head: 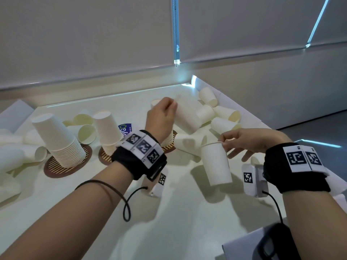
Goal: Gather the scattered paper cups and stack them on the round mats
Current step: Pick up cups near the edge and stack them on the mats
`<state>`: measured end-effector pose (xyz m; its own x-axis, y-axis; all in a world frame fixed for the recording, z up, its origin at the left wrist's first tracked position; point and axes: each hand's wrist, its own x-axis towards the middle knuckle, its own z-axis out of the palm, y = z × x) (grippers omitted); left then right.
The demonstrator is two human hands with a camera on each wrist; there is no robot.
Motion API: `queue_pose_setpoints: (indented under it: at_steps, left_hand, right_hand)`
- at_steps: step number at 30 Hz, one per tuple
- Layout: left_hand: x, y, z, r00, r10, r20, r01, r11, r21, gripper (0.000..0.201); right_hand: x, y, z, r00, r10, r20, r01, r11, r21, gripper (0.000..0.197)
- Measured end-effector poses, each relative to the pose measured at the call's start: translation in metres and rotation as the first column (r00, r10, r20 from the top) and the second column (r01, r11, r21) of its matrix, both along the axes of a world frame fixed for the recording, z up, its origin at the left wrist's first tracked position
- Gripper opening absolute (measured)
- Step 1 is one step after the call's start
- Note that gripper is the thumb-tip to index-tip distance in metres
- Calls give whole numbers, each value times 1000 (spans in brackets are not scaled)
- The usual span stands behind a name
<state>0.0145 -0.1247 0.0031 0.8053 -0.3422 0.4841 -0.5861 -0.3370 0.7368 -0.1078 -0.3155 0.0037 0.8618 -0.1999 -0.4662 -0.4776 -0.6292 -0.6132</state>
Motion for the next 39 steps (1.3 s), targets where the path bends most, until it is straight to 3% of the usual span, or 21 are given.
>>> queue_pose_setpoints:
  at_steps: [4, 8, 10, 13, 15, 17, 19, 22, 27, 31, 33, 35, 39]
  left_hand:
    - [-21, -18, -19, 968, -225, -112, 243, 952, 184, 22]
    - [-30, -25, -29, 832, -300, -467, 331, 944, -18, 43]
    - [-36, -26, -28, 821, -287, -493, 339, 941, 16, 61]
    - [-35, -29, -29, 862, -194, -469, 264, 960, 88, 78]
    - [-33, -31, -27, 867, -127, -482, 177, 983, 58, 80]
    - [-32, -30, -21, 786, -143, -601, 137, 989, -56, 81]
    - [-28, -27, -17, 667, -245, -703, 161, 969, -186, 64]
    - [-26, -24, -12, 641, -275, -717, 198, 961, -192, 51]
    - [-23, -23, -5, 641, -226, -733, 185, 973, -139, 72]
    - [-27, -12, 4, 539, -304, -785, 270, 946, -181, 40]
    - [-26, -12, 5, 582, -292, -759, 190, 956, -222, 51]
    - [-23, -14, 9, 678, -252, -691, 82, 959, -270, 60]
    - [-9, -1, 37, 909, -61, -412, -96, 932, -350, 46]
  right_hand:
    - [-1, 3, 6, 994, 11, 105, -24, 992, 120, 18]
    - [0, 6, 8, 980, -60, 190, 11, 968, 251, 18]
    - [2, 11, 7, 973, -92, 213, 27, 956, 292, 18]
    - [7, 20, 6, 975, -107, 196, 36, 942, 332, 15]
    - [7, 24, 8, 977, -104, 187, 31, 934, 357, 39]
    - [8, 25, 10, 979, -82, 188, 10, 934, 356, 71]
    - [9, 28, 10, 969, -107, 224, 12, 921, 390, 80]
    - [15, 36, 5, 950, -149, 276, 9, 893, 449, 82]
    - [24, 42, 5, 889, -275, 366, 34, 837, 546, 66]
    - [23, 37, 12, 782, -415, 465, 117, 830, 545, 23]
    - [21, 37, 15, 770, -397, 499, 114, 856, 505, 14]
    - [20, 39, 17, 769, -359, 530, 122, 895, 428, 15]
    - [13, 18, 21, 841, -280, 463, 290, 956, 51, 52]
